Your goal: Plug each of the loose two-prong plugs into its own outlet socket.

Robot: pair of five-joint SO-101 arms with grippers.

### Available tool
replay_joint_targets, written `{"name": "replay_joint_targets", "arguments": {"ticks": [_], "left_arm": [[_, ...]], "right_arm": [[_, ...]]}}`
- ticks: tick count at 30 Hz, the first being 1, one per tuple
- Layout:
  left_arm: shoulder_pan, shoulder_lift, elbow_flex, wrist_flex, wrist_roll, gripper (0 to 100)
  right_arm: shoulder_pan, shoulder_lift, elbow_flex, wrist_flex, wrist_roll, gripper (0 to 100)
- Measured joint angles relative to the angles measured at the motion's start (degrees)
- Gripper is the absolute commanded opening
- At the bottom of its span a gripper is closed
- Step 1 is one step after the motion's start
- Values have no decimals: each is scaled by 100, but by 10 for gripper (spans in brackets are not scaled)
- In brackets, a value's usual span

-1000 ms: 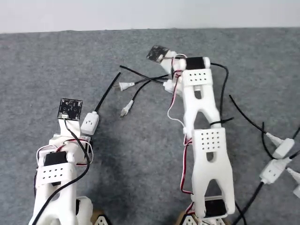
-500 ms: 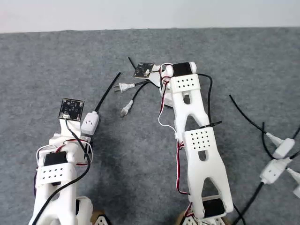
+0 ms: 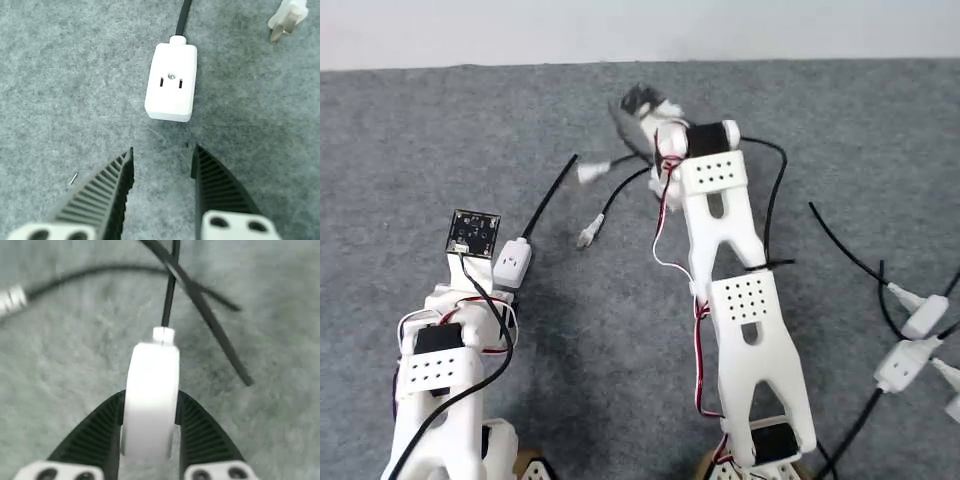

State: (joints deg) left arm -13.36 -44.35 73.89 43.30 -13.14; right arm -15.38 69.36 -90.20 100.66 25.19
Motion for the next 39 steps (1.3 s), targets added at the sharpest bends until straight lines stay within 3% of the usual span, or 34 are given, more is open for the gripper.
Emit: {"name": "replay_joint_targets", "arguments": {"ticks": [7, 16, 23, 27, 32, 39], "left_arm": [[0, 0, 0, 0, 0, 182], [0, 0, 0, 0, 0, 182], [0, 0, 0, 0, 0, 182], [0, 0, 0, 0, 0, 182], [0, 0, 0, 0, 0, 182], [0, 0, 0, 0, 0, 182]], "right_arm": [[-114, -1873, 2391, 0, -2145, 8], [-1187, -4747, 7103, -290, -3112, 8], [-2242, -7525, 10945, -2523, -3727, 15], [-2479, -8457, 12607, -3771, -3736, 126], [-2567, -8360, 13371, -4369, -3754, 266], [-2567, -7402, 13284, -4378, -3754, 262]]}}
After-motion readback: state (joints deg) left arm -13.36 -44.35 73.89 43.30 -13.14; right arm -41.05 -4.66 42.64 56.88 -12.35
